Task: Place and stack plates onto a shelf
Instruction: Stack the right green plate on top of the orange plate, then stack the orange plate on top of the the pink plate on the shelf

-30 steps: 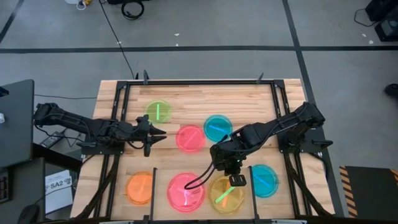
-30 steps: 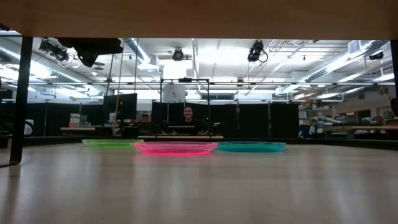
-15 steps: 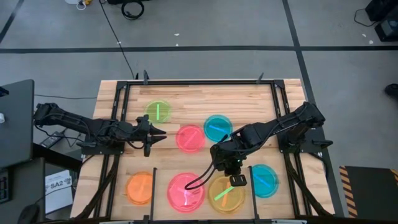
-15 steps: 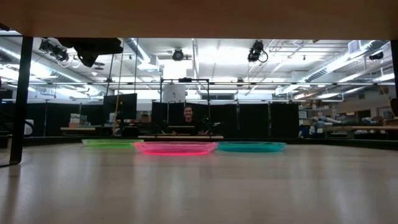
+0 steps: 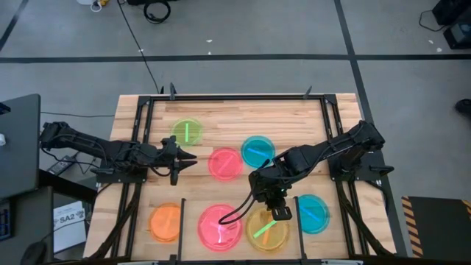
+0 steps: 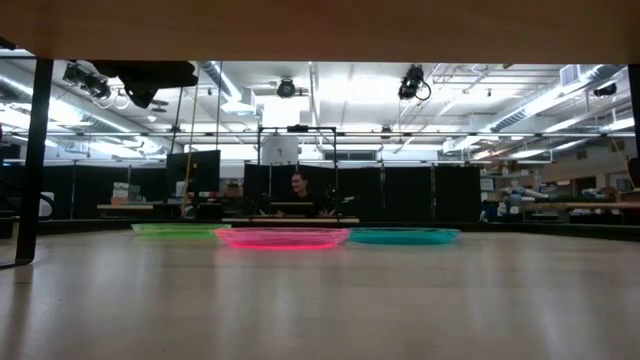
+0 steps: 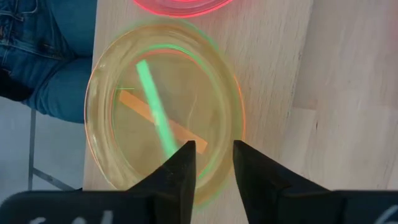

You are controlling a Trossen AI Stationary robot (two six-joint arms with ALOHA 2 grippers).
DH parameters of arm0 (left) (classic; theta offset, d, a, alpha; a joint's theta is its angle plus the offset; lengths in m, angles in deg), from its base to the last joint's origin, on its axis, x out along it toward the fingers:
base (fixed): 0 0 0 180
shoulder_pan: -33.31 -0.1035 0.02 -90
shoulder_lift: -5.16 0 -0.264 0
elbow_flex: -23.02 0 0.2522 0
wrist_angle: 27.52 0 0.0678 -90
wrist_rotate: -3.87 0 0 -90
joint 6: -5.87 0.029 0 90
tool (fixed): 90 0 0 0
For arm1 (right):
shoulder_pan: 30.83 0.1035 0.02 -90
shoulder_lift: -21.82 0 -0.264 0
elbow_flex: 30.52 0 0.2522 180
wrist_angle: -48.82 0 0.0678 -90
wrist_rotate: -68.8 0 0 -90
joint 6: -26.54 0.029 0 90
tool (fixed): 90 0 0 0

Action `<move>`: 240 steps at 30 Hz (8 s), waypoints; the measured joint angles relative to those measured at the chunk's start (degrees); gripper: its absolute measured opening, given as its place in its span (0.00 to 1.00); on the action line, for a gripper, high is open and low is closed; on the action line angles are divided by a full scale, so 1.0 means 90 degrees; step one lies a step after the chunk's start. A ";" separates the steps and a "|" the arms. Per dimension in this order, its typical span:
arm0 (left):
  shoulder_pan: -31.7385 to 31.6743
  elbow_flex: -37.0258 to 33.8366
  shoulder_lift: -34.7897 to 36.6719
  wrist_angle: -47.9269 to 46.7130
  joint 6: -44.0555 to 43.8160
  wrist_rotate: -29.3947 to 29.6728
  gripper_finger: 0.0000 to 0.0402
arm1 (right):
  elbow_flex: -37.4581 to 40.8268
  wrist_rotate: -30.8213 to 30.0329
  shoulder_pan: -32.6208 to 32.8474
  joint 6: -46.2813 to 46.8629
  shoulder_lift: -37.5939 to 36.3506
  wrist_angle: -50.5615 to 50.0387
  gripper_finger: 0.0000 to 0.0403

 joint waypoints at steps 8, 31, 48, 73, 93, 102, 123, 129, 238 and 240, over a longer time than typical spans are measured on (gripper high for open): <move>0.0000 0.0000 0.0000 0.0000 0.0001 0.0000 0.26 | 0.0000 -0.0002 0.0000 0.0000 0.0000 0.0000 0.36; 0.0000 0.0000 0.0351 -0.1654 -0.1630 -0.1229 0.26 | 0.0000 -0.2576 0.0831 -0.0668 -0.1136 -0.0839 0.36; 0.0059 0.0708 0.0415 -0.3491 -0.2123 -0.2012 0.26 | 0.1293 -0.4334 0.1508 -0.0285 -0.2883 0.0012 0.36; 0.2746 0.1110 -0.1369 -0.5069 -0.4792 -0.1759 0.26 | 0.7001 -0.4308 0.1481 0.1180 -0.6971 0.4094 0.36; 0.3927 0.1110 -0.2776 -0.4716 -0.5794 -0.1762 0.26 | 0.7706 -0.4090 0.1479 0.1183 -0.7036 0.5098 0.36; 0.4007 0.1110 -0.3239 -0.4456 -0.5837 -0.1769 0.26 | 0.7708 -0.4090 0.1479 0.1173 -0.7036 0.5098 0.36; 0.3997 0.0952 -0.3694 -0.3915 -0.6118 -0.2157 0.26 | 0.7711 -0.4078 0.1481 0.1171 -0.7031 0.5095 0.36; 0.3997 0.0950 -0.3696 -0.3901 -0.6115 -0.2159 0.25 | 0.7711 -0.4078 0.1480 0.1171 -0.7031 0.5094 0.36; 0.2101 0.6424 -0.3208 -0.5847 -0.4607 0.0086 0.02 | 0.7711 -0.4090 0.1481 0.0835 -0.7031 0.5091 0.36; 0.2101 0.6424 -0.3458 -0.5692 -0.4606 -0.0175 0.02 | 0.7711 -0.4090 0.1481 0.0835 -0.7031 0.5091 0.36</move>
